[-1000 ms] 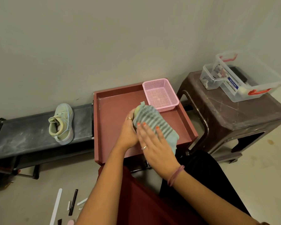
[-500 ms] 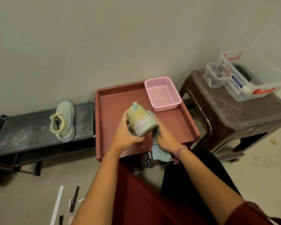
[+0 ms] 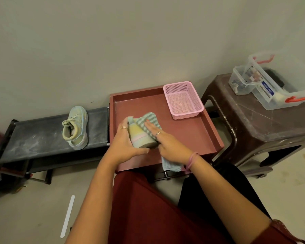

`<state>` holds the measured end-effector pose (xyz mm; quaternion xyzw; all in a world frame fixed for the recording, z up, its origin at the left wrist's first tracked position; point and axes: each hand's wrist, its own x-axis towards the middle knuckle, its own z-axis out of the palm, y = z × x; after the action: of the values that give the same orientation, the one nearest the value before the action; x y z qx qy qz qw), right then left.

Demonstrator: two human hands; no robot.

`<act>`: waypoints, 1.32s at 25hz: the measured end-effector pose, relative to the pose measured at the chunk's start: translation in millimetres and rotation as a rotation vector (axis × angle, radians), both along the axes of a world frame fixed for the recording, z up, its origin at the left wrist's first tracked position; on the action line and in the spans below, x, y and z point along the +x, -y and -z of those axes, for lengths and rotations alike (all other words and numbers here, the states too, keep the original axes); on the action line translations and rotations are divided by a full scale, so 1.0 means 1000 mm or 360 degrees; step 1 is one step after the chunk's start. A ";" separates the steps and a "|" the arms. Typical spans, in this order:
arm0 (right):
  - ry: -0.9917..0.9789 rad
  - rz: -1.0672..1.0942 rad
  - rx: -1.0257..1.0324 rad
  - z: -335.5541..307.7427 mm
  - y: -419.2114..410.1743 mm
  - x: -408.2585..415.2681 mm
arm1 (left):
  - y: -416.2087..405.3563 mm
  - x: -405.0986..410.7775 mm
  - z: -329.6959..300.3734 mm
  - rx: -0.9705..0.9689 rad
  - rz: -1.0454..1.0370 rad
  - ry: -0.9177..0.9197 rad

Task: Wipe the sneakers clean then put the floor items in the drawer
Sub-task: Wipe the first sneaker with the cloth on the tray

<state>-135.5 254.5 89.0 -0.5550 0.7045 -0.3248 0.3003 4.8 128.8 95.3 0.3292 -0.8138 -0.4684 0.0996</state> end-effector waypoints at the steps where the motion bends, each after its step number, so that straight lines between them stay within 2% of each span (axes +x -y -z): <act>1: 0.0065 -0.0002 0.0117 0.010 0.003 -0.007 | 0.002 0.006 0.000 0.0026 0.0021 0.0026; 4: 0.0251 -0.0057 0.0350 0.027 0.007 -0.014 | 0.004 0.023 -0.001 0.0056 0.0089 0.0091; 7: 0.0441 0.0008 0.0321 0.018 0.018 0.000 | 0.008 0.030 0.002 0.0107 0.0092 0.0050; 9: 0.0328 -0.0003 0.0167 0.009 0.022 0.020 | 0.009 0.031 0.006 0.0151 0.0079 -0.0018; 11: 0.0060 -0.0065 0.0043 0.007 0.023 0.037 | 0.008 0.032 0.012 0.0193 0.0044 -0.0086; 14: -0.0173 -0.0043 0.0033 0.022 0.026 0.032 | 0.003 0.040 0.021 0.0283 -0.0021 -0.0170; 19: -0.0269 0.0171 0.0457 0.071 0.030 -0.015 | -0.003 0.050 0.033 0.0309 0.0040 -0.0217; 21: -0.0184 0.0245 0.0412 0.065 0.033 0.002 | 0.000 0.049 0.037 0.0301 0.0029 -0.0238; 24: -0.0084 0.0212 0.0177 0.044 0.018 0.054 | 0.004 0.047 0.049 0.0273 -0.0028 -0.0263; 26: -0.0194 0.0191 0.0057 0.042 0.006 0.066 | 0.001 0.045 0.056 0.0228 -0.0063 -0.0282; 29: -0.0512 0.0308 0.0055 0.072 0.012 0.032 | -0.003 0.038 0.067 0.0191 -0.0127 -0.0329; 33: -0.0576 0.0359 0.0292 0.100 0.036 -0.038 | -0.010 0.031 0.070 0.0113 -0.0133 -0.0358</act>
<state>-173.1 218.8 -10.7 -0.4924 0.8310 -0.1860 0.1801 35.3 138.9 24.8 0.3115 -0.7660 -0.5263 0.1980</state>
